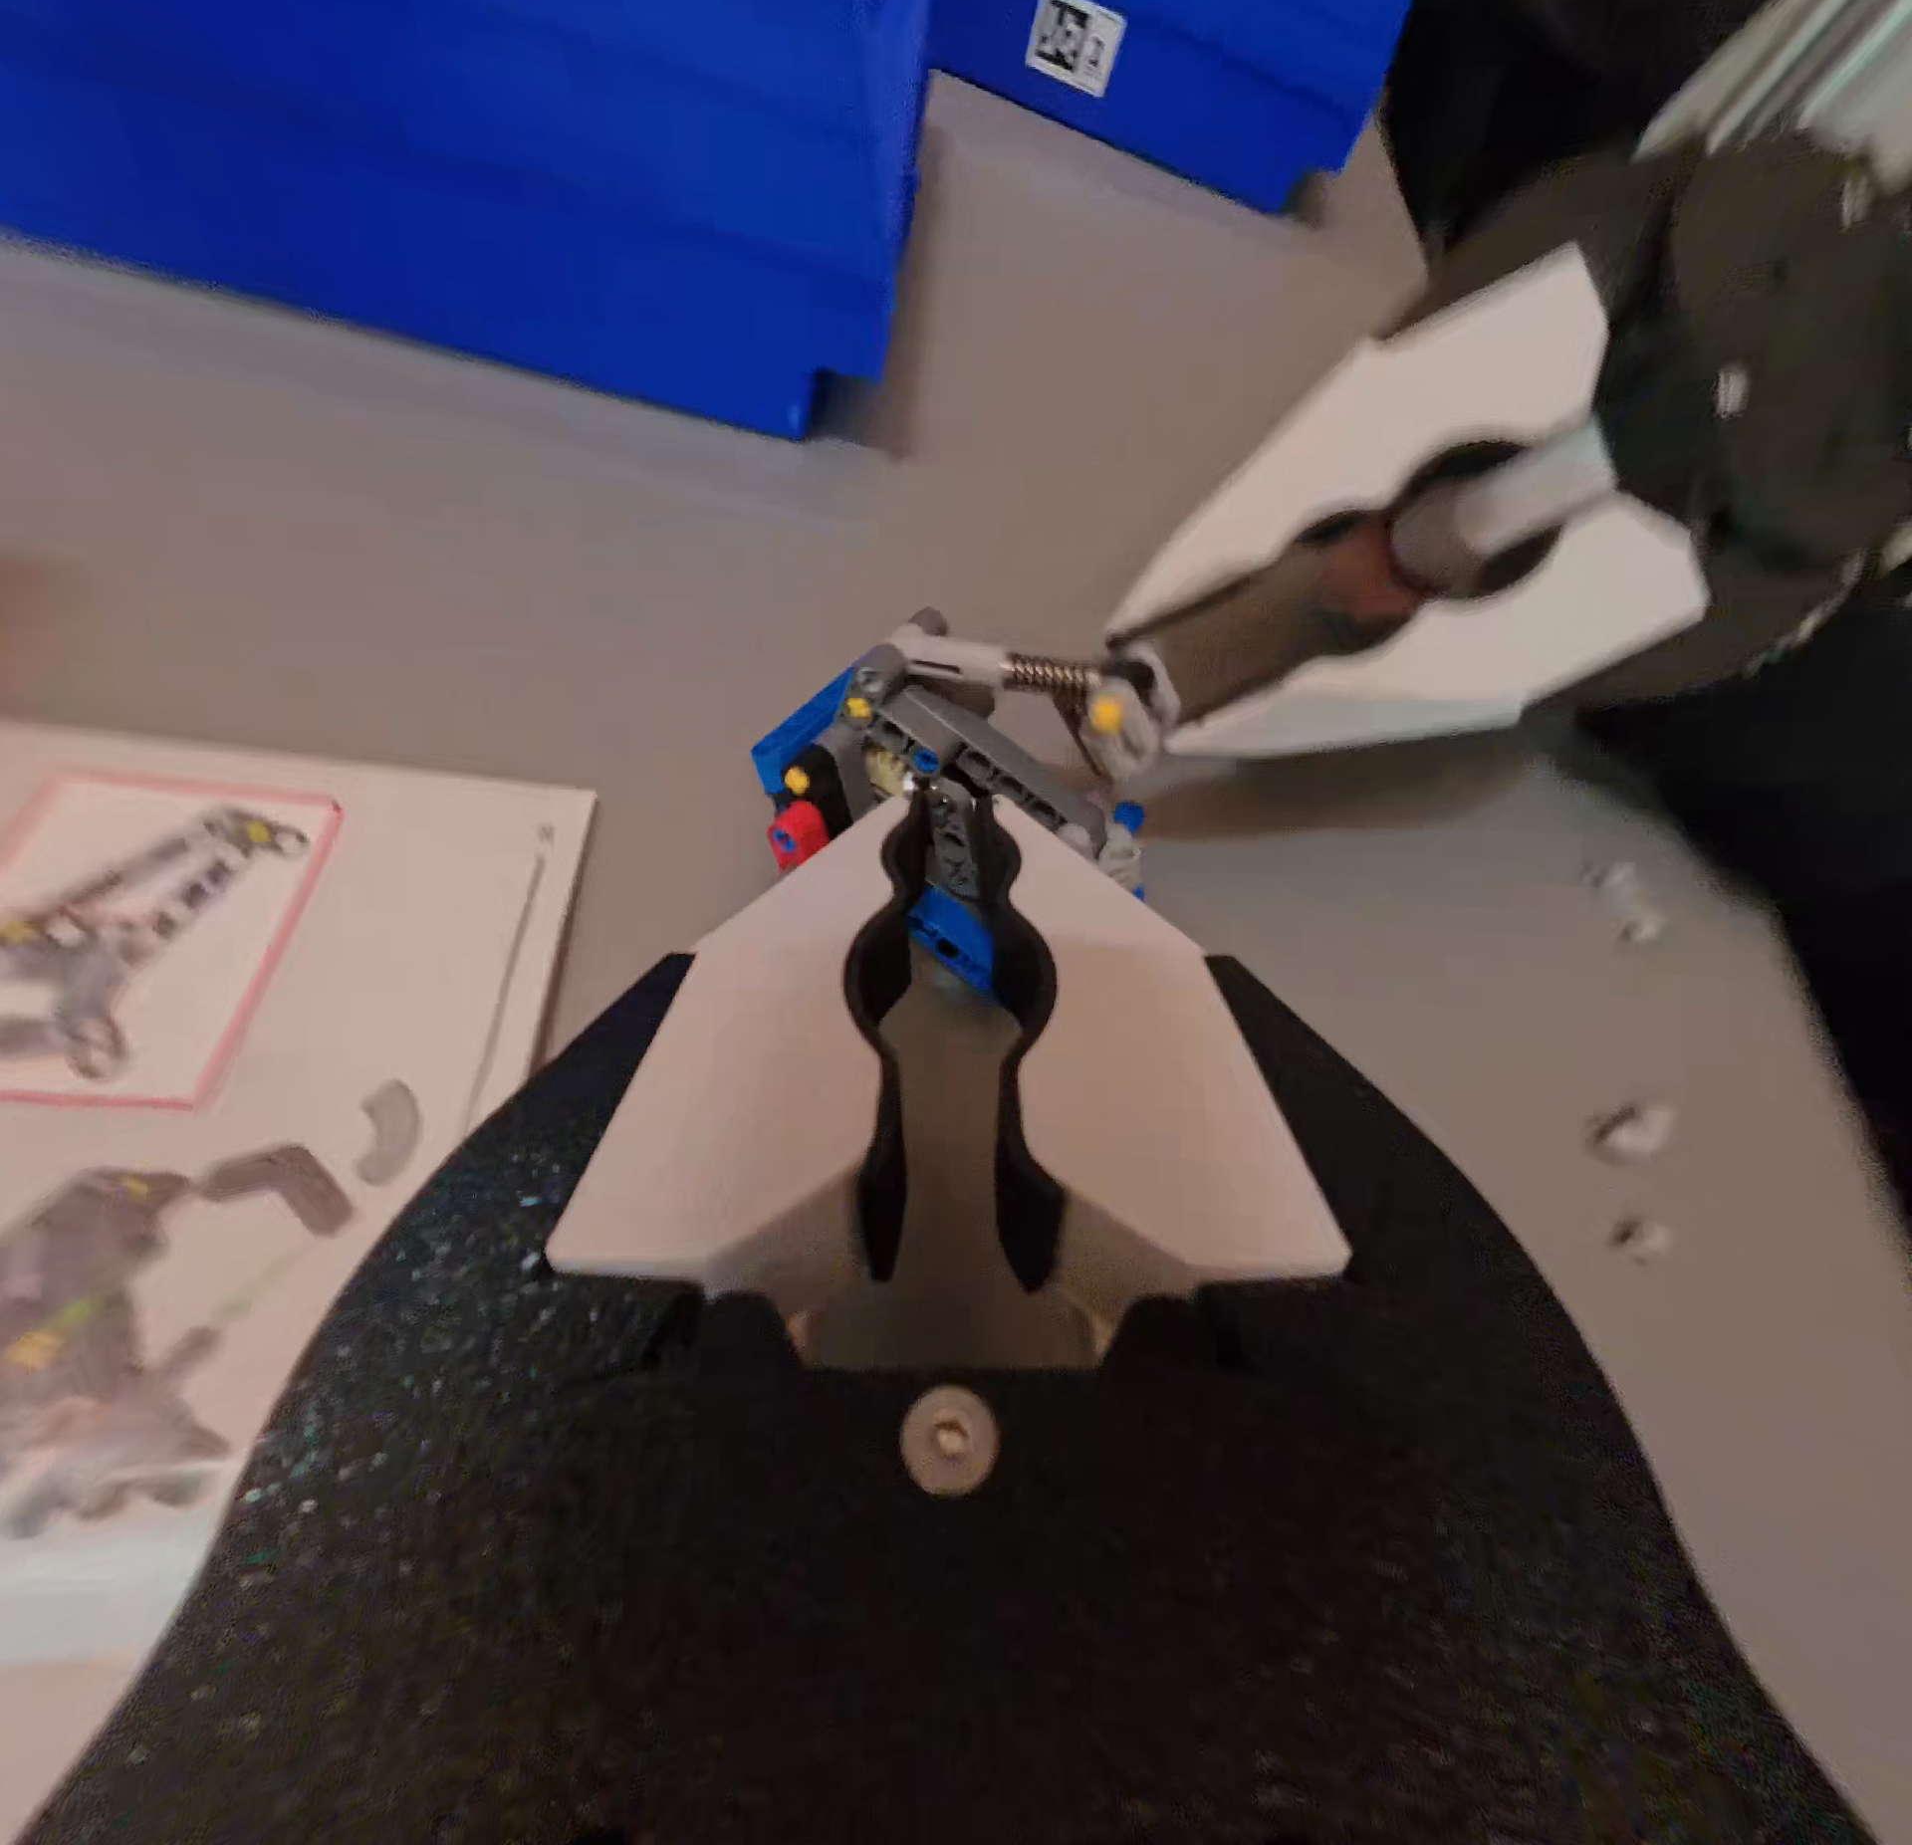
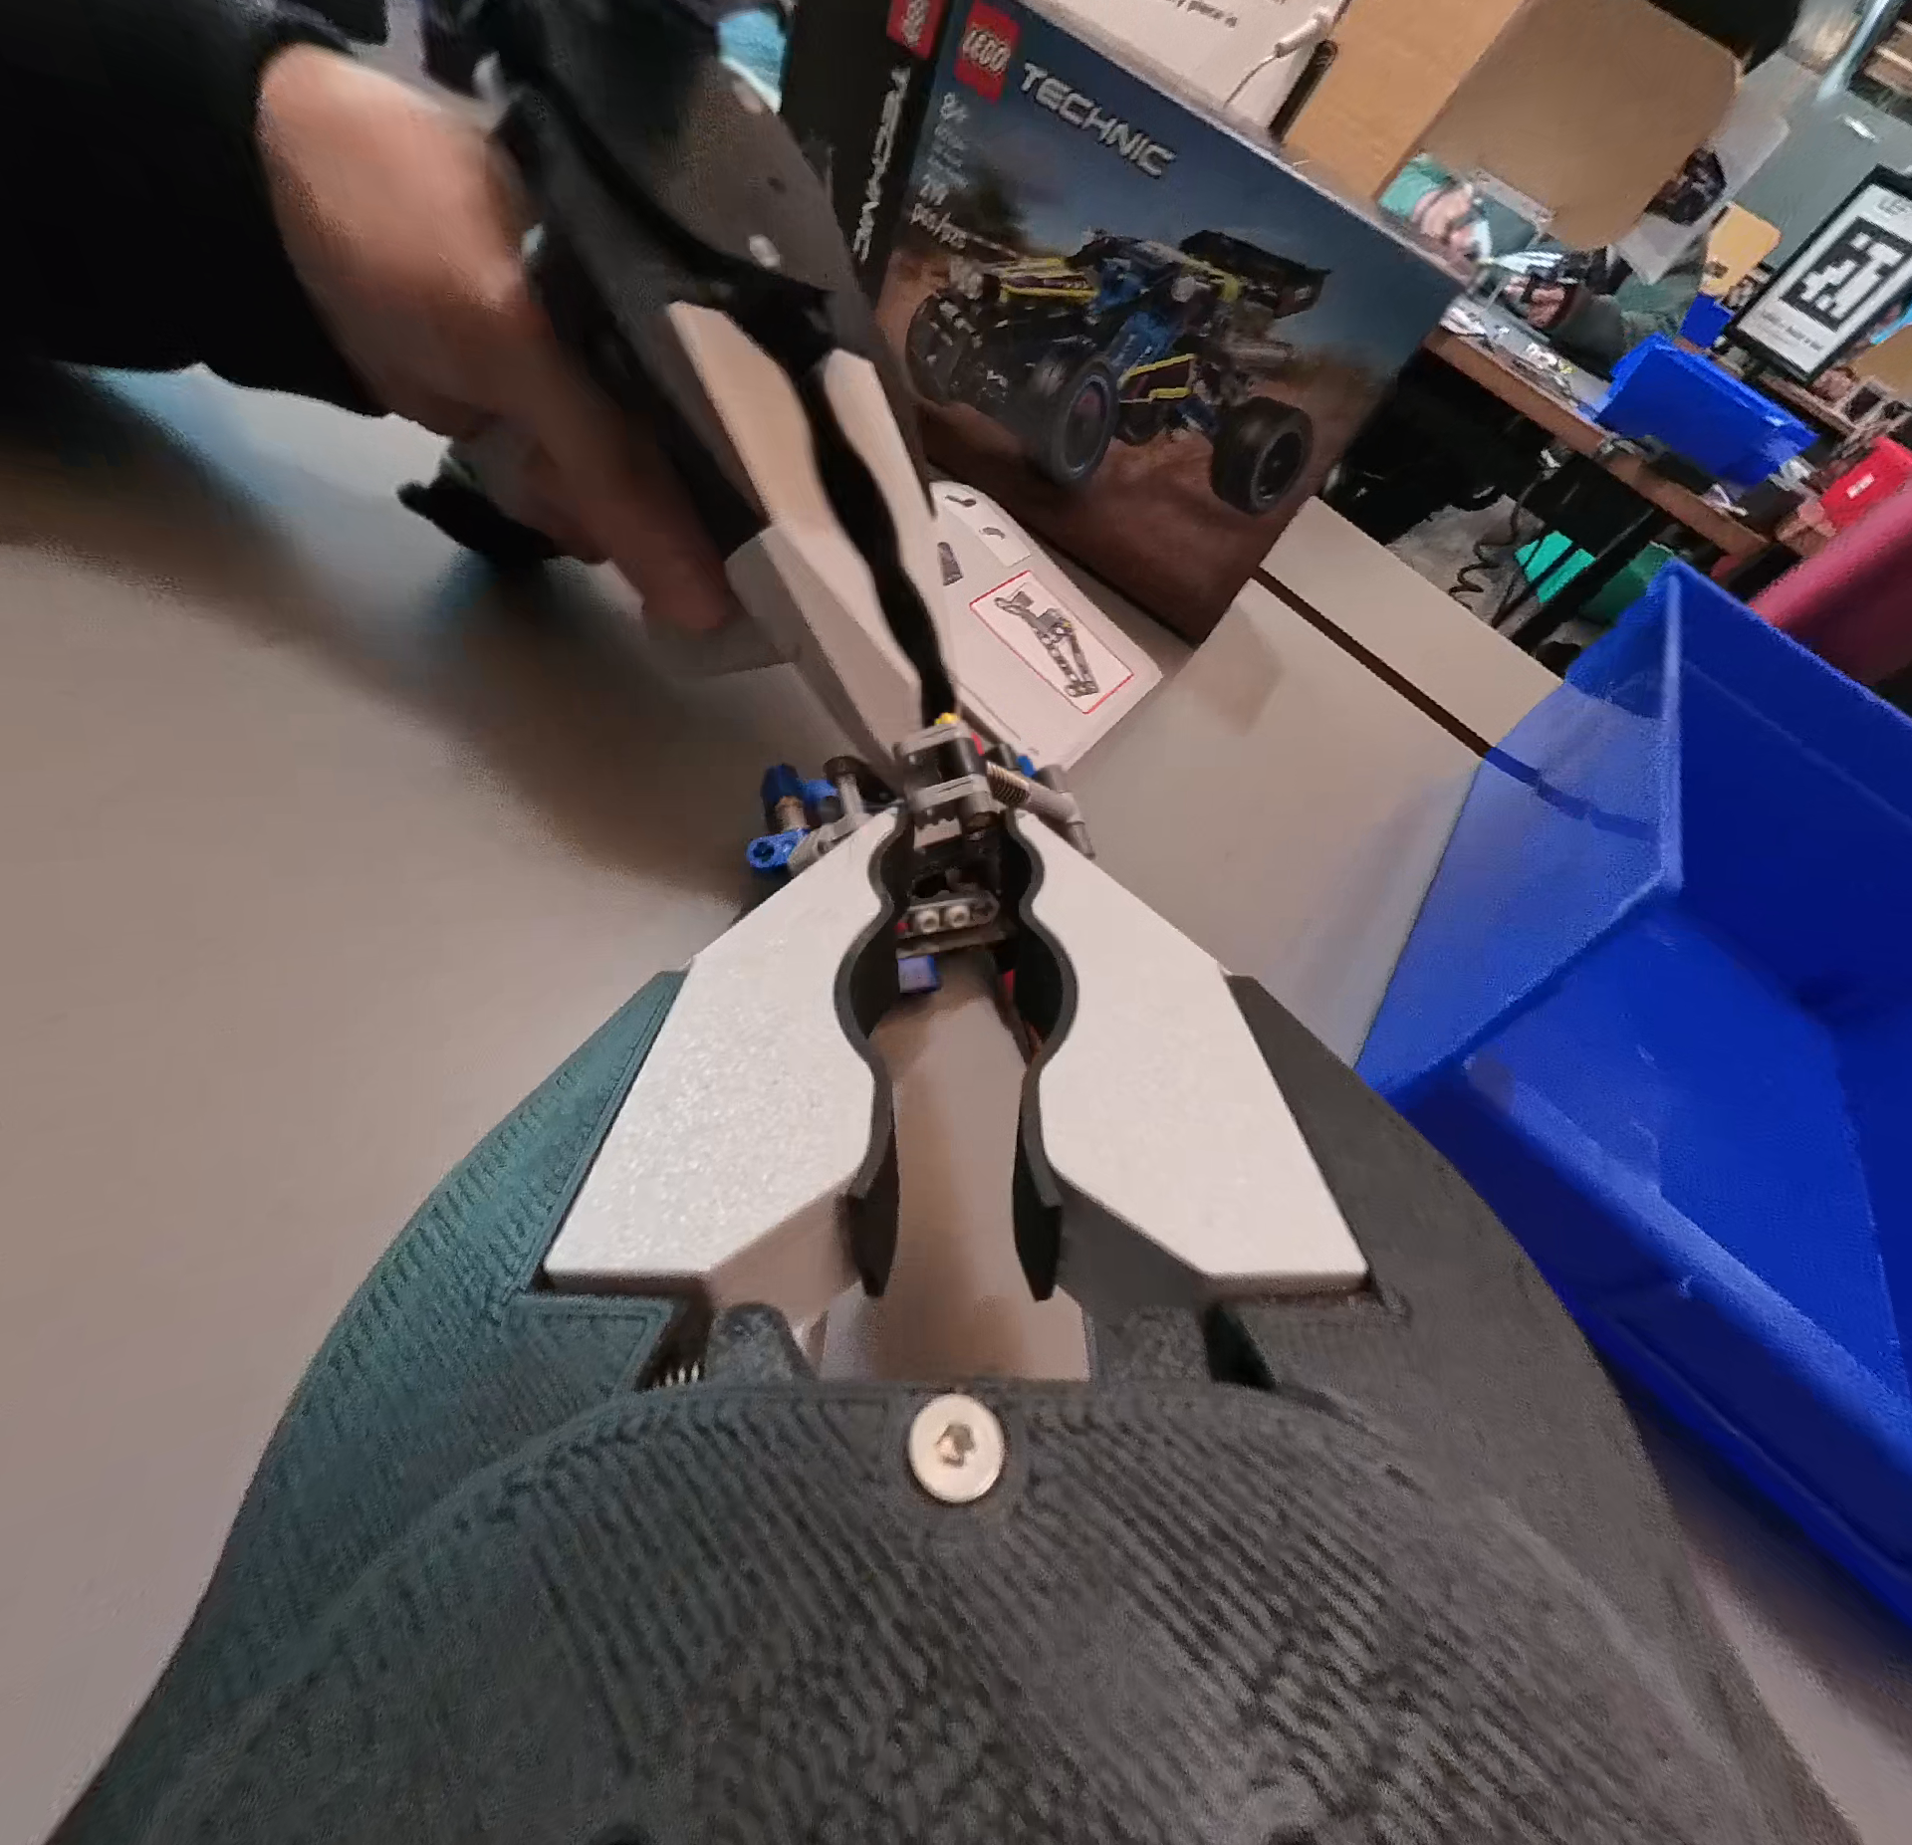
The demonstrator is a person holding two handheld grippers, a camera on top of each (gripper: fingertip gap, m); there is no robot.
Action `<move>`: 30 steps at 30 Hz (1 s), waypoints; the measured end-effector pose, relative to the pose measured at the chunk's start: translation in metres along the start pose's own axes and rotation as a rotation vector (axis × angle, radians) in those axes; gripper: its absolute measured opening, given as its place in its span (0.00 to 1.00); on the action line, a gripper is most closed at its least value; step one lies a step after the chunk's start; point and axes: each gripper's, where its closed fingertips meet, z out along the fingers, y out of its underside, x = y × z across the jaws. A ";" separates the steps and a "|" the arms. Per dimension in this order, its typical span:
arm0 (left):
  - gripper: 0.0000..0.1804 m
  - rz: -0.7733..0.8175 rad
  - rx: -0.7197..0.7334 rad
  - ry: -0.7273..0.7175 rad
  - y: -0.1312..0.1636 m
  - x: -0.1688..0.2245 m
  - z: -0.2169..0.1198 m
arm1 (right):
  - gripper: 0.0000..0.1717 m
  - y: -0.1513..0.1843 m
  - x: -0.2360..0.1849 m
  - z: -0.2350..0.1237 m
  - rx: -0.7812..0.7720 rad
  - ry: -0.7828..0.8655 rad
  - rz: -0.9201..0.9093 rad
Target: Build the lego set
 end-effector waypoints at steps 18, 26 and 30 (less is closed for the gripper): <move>0.03 -0.536 0.024 0.133 0.006 -0.002 0.002 | 0.14 0.009 -0.021 0.005 -0.153 -0.036 -0.346; 0.05 -0.514 0.016 0.127 0.006 -0.002 -0.001 | 0.05 0.008 -0.010 0.008 -0.156 0.044 -0.320; 0.05 -0.387 -0.008 0.150 0.004 0.001 -0.008 | 0.00 0.001 0.000 0.004 -0.110 0.091 -0.276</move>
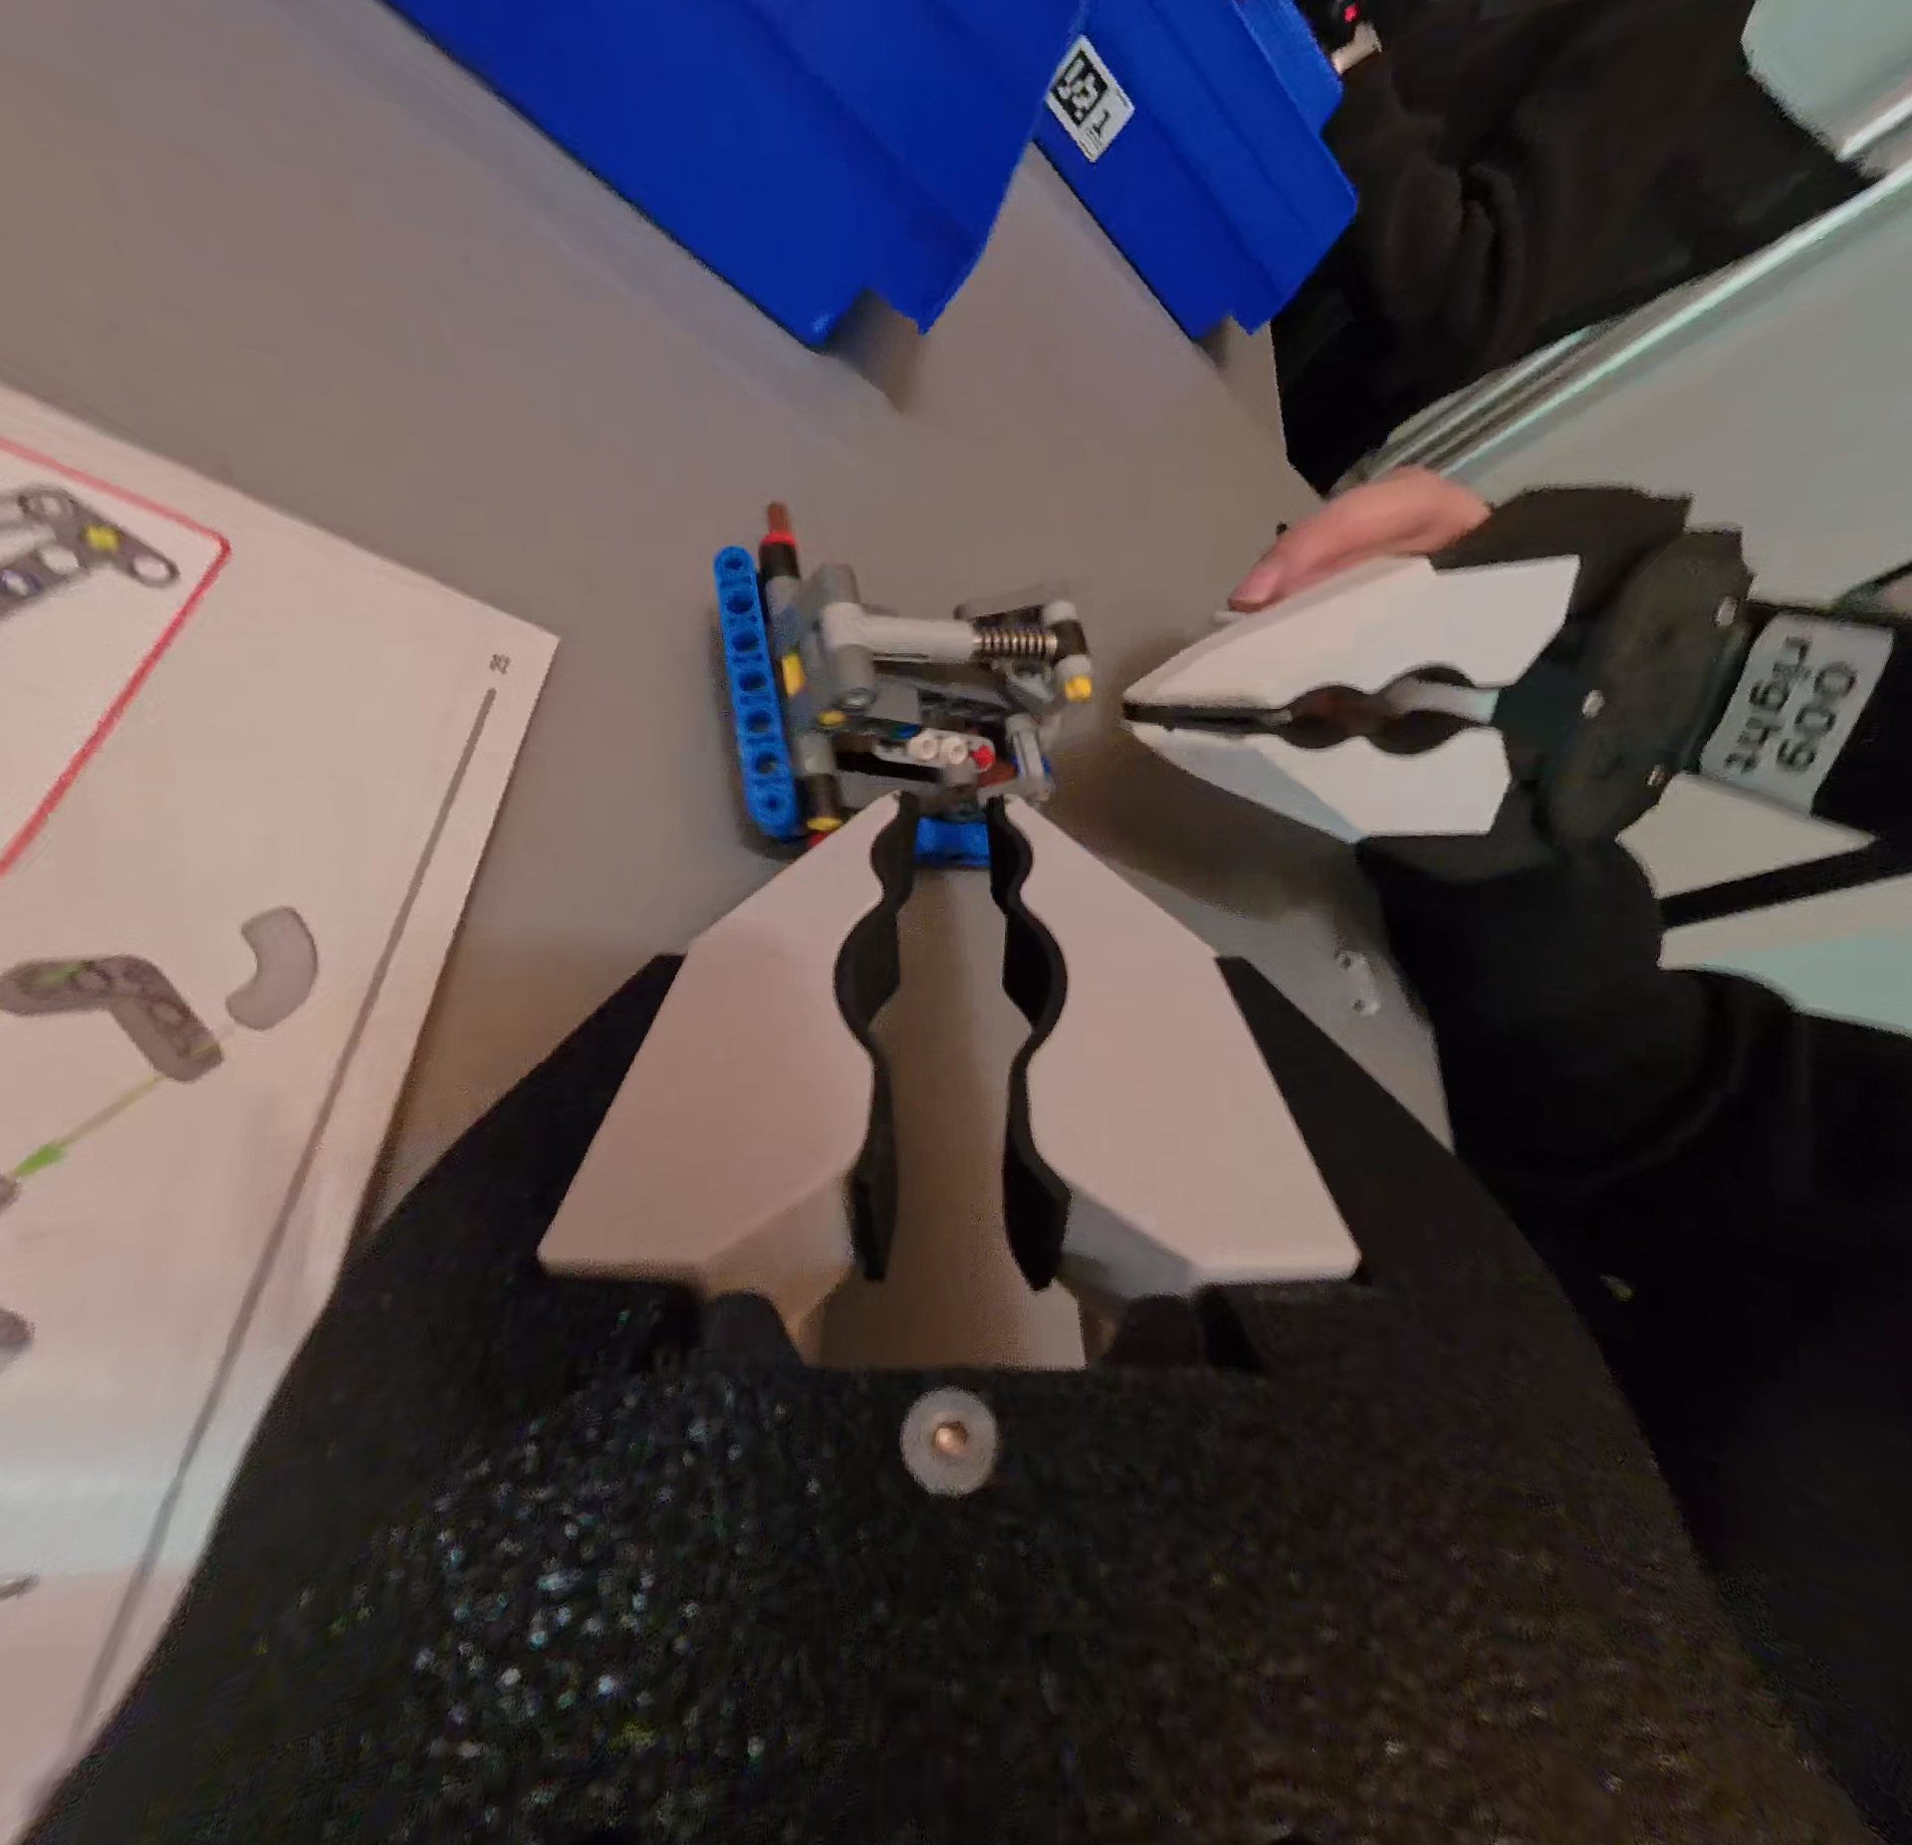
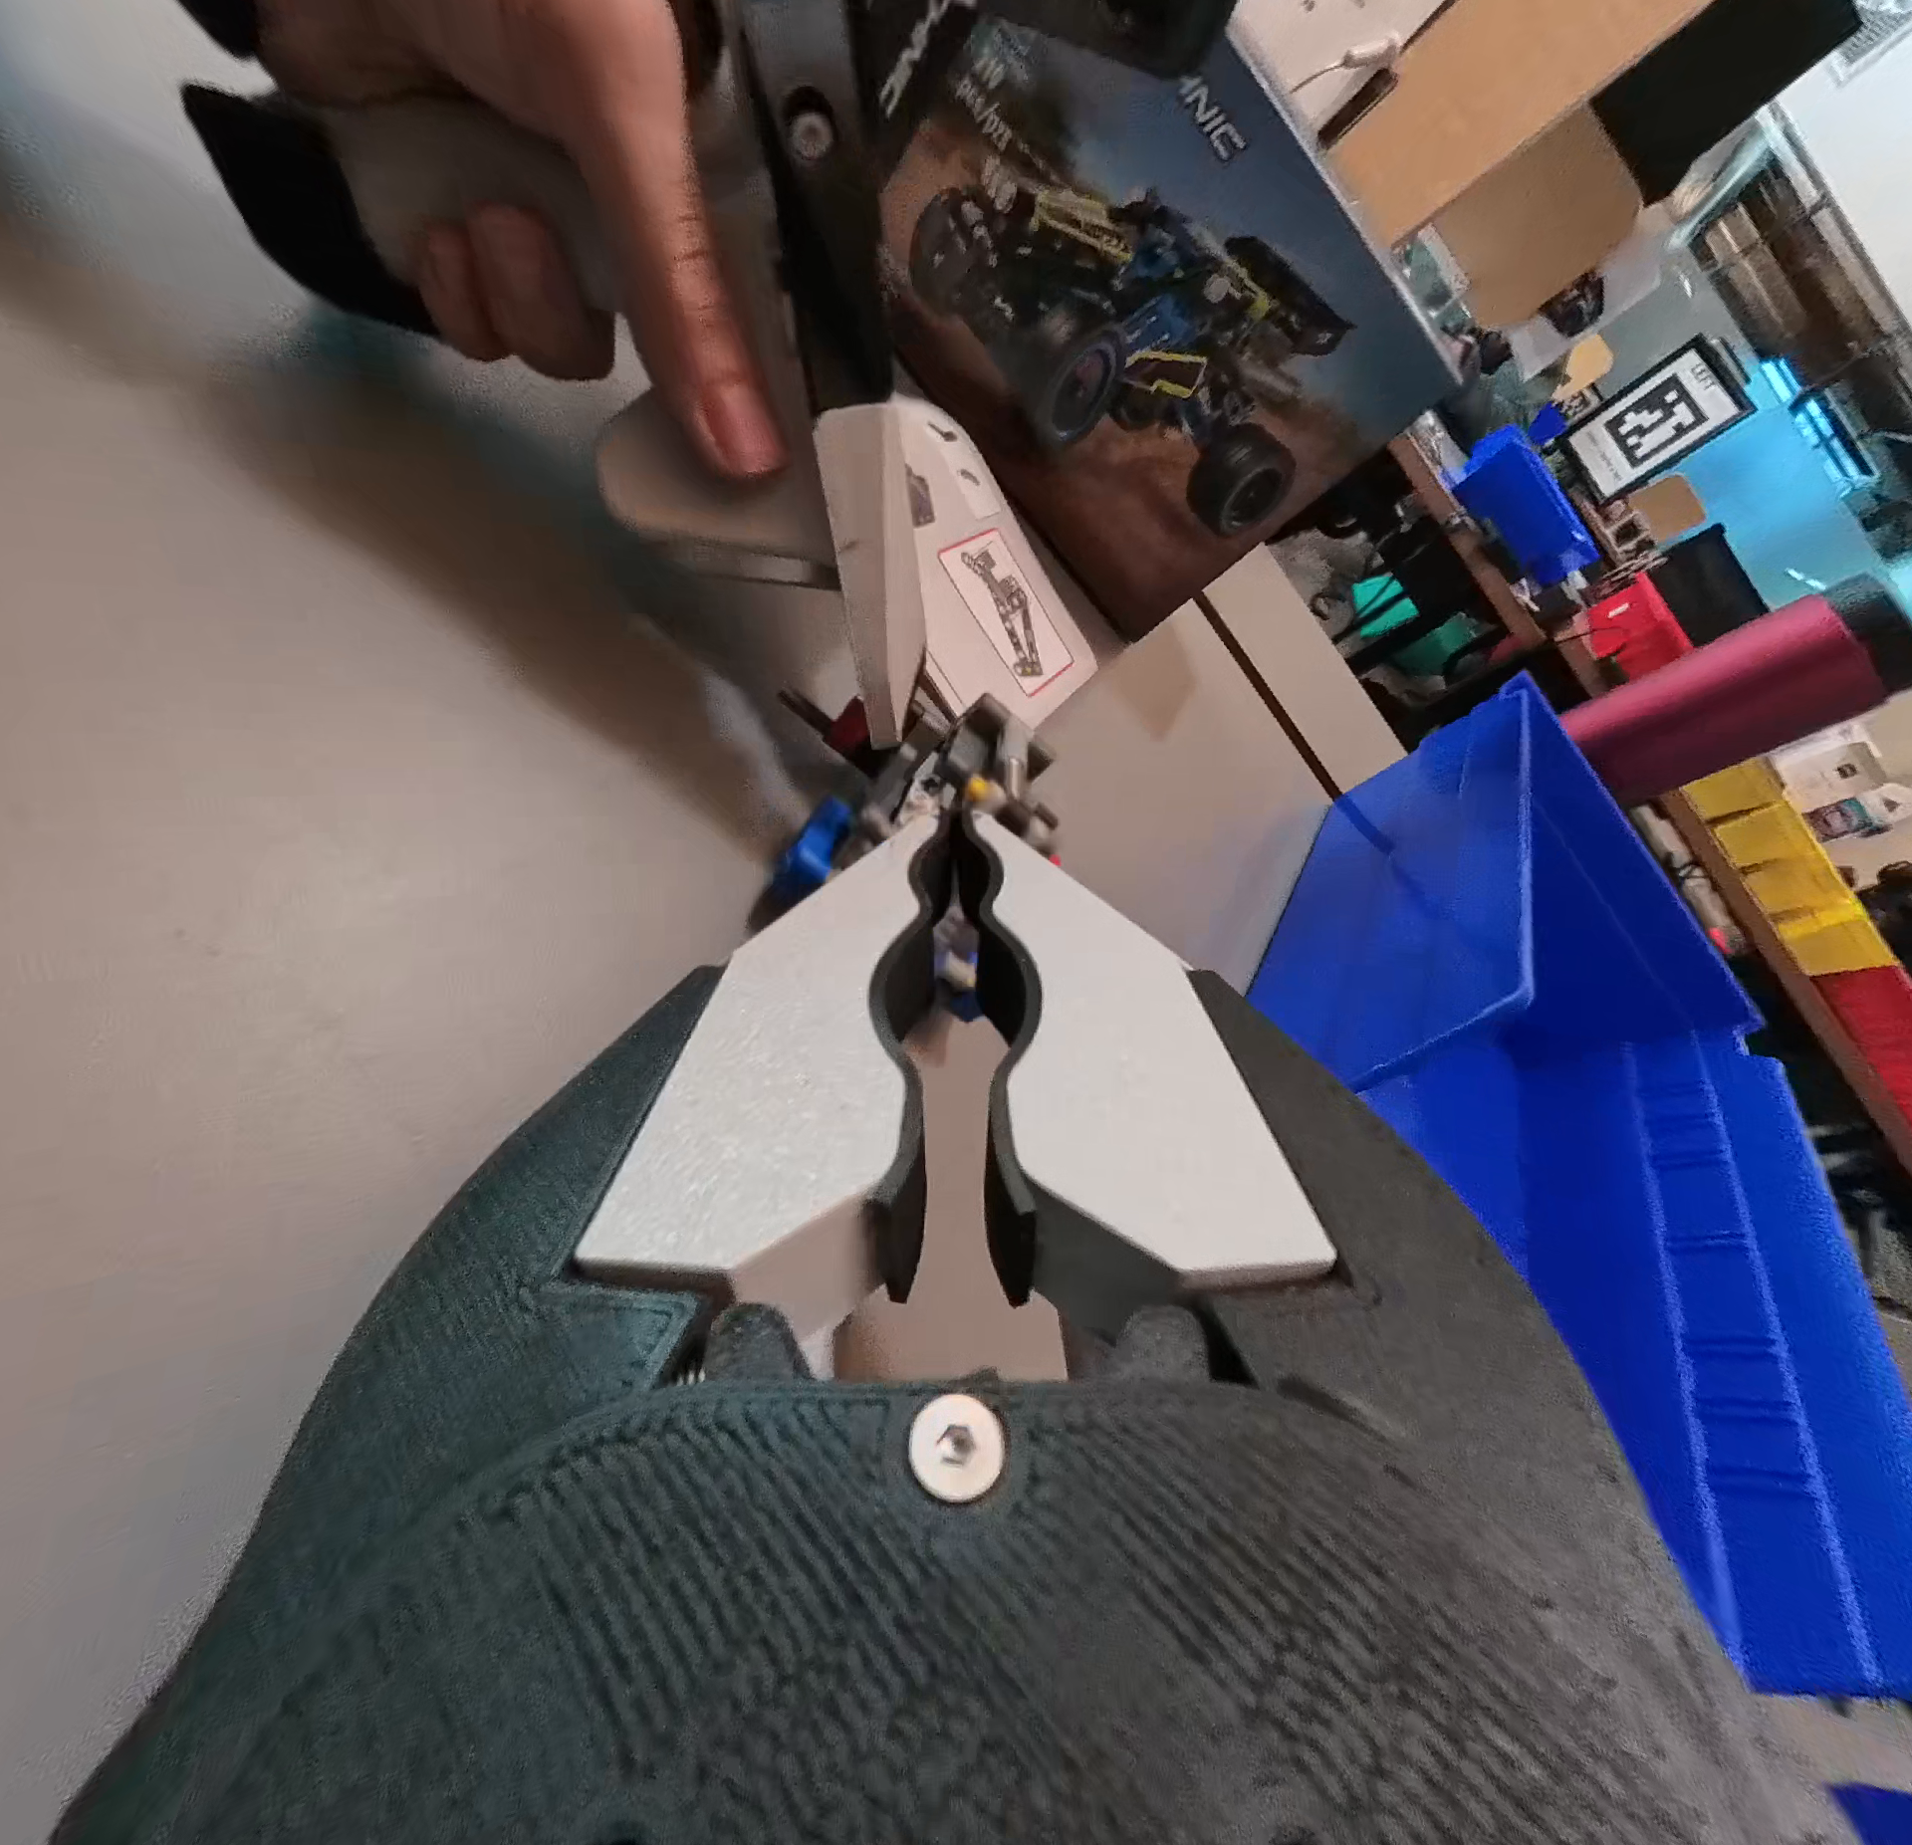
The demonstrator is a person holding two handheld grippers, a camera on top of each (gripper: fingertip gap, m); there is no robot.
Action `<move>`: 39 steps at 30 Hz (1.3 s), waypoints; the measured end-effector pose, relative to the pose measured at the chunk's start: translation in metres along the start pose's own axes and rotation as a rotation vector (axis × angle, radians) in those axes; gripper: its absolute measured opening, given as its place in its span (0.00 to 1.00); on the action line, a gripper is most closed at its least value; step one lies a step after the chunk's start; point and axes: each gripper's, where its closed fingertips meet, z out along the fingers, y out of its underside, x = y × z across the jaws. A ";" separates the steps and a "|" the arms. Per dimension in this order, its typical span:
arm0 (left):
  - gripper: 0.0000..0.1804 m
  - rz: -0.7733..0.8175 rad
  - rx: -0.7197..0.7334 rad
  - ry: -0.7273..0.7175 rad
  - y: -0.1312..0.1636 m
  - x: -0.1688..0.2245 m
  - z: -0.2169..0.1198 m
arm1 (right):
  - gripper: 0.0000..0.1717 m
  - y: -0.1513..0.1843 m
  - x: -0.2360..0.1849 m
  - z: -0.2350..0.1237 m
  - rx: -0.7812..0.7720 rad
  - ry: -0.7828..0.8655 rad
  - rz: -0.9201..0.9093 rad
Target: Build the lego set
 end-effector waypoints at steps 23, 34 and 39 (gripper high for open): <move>0.05 1.039 -0.071 -0.454 -0.003 0.009 0.016 | 0.07 0.033 0.004 0.008 -0.116 -0.119 0.414; 0.02 0.866 -0.032 -0.463 -0.008 0.005 0.020 | 0.06 0.026 0.014 0.005 -0.055 -0.063 0.377; 0.02 0.510 0.060 -0.290 -0.012 0.010 0.015 | 0.08 0.015 0.013 0.004 0.003 -0.058 0.322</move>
